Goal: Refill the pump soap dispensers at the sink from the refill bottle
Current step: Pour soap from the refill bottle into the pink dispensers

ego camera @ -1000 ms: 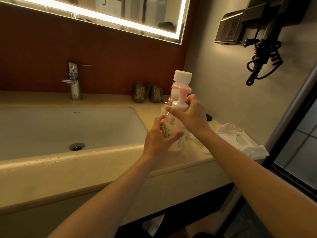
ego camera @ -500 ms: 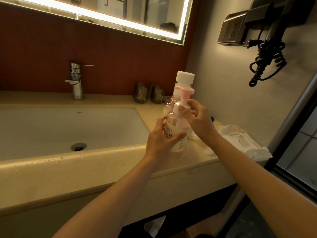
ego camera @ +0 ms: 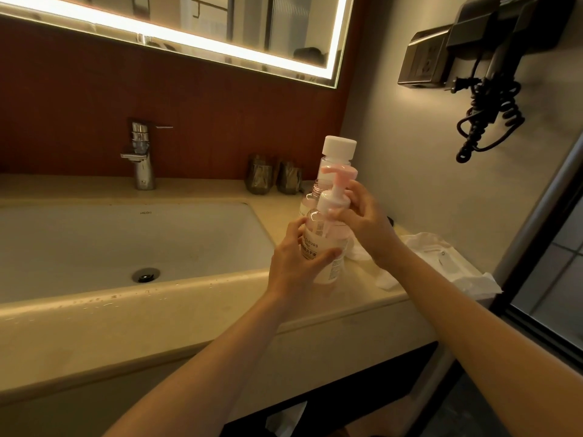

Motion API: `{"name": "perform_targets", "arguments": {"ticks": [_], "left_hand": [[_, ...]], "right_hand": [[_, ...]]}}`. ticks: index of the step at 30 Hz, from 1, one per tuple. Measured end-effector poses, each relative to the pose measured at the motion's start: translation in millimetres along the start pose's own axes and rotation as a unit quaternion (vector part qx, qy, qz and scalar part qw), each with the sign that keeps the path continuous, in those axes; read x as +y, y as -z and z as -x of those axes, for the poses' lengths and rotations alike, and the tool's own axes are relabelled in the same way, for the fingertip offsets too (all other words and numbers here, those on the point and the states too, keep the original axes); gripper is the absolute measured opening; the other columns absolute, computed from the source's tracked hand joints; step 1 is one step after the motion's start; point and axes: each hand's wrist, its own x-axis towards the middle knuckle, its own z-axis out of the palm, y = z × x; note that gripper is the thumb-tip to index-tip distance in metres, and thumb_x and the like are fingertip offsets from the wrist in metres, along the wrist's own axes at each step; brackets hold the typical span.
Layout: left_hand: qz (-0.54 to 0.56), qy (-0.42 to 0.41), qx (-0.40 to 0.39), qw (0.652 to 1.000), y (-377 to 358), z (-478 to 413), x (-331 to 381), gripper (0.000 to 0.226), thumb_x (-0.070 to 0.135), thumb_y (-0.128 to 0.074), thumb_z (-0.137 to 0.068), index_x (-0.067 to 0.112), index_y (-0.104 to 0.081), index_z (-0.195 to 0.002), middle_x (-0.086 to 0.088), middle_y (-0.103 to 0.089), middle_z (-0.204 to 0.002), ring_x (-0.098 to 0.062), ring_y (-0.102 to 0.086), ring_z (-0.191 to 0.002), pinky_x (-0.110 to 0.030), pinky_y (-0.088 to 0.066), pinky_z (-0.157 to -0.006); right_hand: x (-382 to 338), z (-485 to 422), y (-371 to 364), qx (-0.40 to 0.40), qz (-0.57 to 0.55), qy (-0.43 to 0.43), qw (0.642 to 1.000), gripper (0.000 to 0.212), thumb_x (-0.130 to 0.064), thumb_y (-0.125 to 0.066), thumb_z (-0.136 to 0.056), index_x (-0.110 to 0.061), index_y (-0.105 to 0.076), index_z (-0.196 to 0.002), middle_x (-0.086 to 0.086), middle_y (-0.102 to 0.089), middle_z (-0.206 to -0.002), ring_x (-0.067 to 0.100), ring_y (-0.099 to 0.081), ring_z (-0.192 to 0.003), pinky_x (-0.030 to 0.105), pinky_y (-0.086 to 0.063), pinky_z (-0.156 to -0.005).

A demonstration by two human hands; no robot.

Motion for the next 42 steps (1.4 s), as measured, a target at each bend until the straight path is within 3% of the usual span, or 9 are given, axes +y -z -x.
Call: {"name": "perform_targets", "arguments": {"ticks": [6,11,15,18,23,26,30,34,42], "left_hand": [[0.0,0.002,-0.001,1.0,0.2,0.5,3.0,0.064,0.032,-0.076,-0.072,0.031,-0.037,-0.124,0.017,-0.05,-0.104,-0.002,-0.051,-0.095,-0.009,-0.043,-0.069],[-0.008,0.005,0.004,1.0,-0.1,1.2,3.4,0.064,0.037,-0.075,-0.071,0.038,-0.034,-0.119,0.017,-0.051,-0.105,-0.002,-0.053,-0.095,-0.01,-0.043,-0.071],[0.004,0.008,0.002,1.0,-0.7,3.0,5.5,0.062,0.032,-0.075,-0.073,0.036,-0.035,-0.12,0.015,-0.051,-0.106,-0.004,-0.053,-0.098,-0.011,-0.045,-0.072],[-0.001,0.008,0.007,1.0,-1.0,2.7,3.6,0.063,0.032,-0.076,-0.072,0.035,-0.036,-0.121,0.014,-0.052,-0.107,-0.005,-0.053,-0.101,-0.013,-0.045,-0.076],[-0.011,0.011,0.013,1.0,-1.6,1.3,2.4,0.064,0.036,-0.075,-0.072,0.036,-0.036,-0.122,0.013,-0.053,-0.112,-0.007,-0.053,-0.102,-0.014,-0.046,-0.077],[-0.003,0.011,0.005,1.0,-1.5,2.0,3.9,0.067,0.034,-0.075,-0.072,0.028,-0.038,-0.128,0.008,-0.055,-0.114,-0.008,-0.055,-0.103,-0.018,-0.049,-0.08],[-0.005,0.014,0.004,1.0,0.3,2.0,6.1,0.064,0.031,-0.075,-0.073,0.03,-0.038,-0.125,0.012,-0.052,-0.108,-0.004,-0.054,-0.097,-0.012,-0.046,-0.073],[-0.01,0.014,0.013,1.0,2.4,1.5,5.2,0.069,0.032,-0.078,-0.07,0.026,-0.042,-0.128,0.01,-0.056,-0.108,-0.008,-0.056,-0.099,-0.027,-0.052,-0.081],[0.011,0.041,-0.014,0.999,2.5,2.3,9.5,0.074,0.044,-0.067,-0.073,0.031,-0.031,-0.136,0.01,-0.047,-0.13,-0.007,-0.047,-0.112,-0.022,-0.043,-0.088]], "right_hand": [[-6.9,-2.2,-10.0,0.113,0.156,0.023,0.981,0.065,-0.035,-0.072,-0.075,-0.014,-0.04,-0.127,0.007,-0.049,-0.12,0.018,-0.053,-0.104,0.034,-0.05,-0.09],[-9.4,-1.8,-7.1,0.022,-0.01,-0.044,0.999,0.054,-0.014,-0.06,-0.087,-0.021,-0.034,-0.133,0.002,-0.051,-0.126,0.022,-0.053,-0.114,0.042,-0.049,-0.095],[-7.8,-1.2,-9.5,0.079,0.072,0.003,0.994,0.063,-0.033,-0.069,-0.079,-0.02,-0.035,-0.131,0.001,-0.043,-0.124,0.013,-0.048,-0.106,0.022,-0.044,-0.081],[-6.7,-1.9,-11.1,0.111,0.108,0.018,0.988,0.065,-0.032,-0.073,-0.075,-0.017,-0.038,-0.128,0.004,-0.049,-0.122,0.013,-0.051,-0.102,0.023,-0.046,-0.082],[-7.0,-2.8,-4.1,0.032,-0.055,-0.039,0.997,0.064,-0.012,-0.063,-0.085,-0.026,-0.03,-0.137,-0.001,-0.051,-0.127,0.017,-0.055,-0.108,0.039,-0.048,-0.095],[-3.7,-2.1,-2.9,0.022,-0.011,-0.01,1.0,0.07,-0.019,-0.068,-0.082,-0.027,-0.027,-0.137,0.001,-0.047,-0.132,0.016,-0.053,-0.11,0.036,-0.049,-0.092],[-3.4,-1.9,-6.7,0.079,0.06,0.011,0.995,0.065,-0.025,-0.072,-0.077,-0.016,-0.039,-0.132,0.003,-0.057,-0.122,0.016,-0.057,-0.104,0.032,-0.051,-0.088],[-21.0,-10.4,8.3,0.115,-0.11,0.002,0.987,0.042,-0.017,-0.065,-0.084,-0.009,-0.049,-0.122,0.003,-0.062,-0.109,0.013,-0.062,-0.093,0.025,-0.054,-0.078],[2.4,-40.8,72.4,0.356,-0.128,-0.049,0.924,0.036,-0.033,-0.057,-0.086,-0.007,-0.058,-0.111,0.0,-0.06,-0.089,0.007,-0.055,-0.071,0.023,-0.048,-0.065]]}}
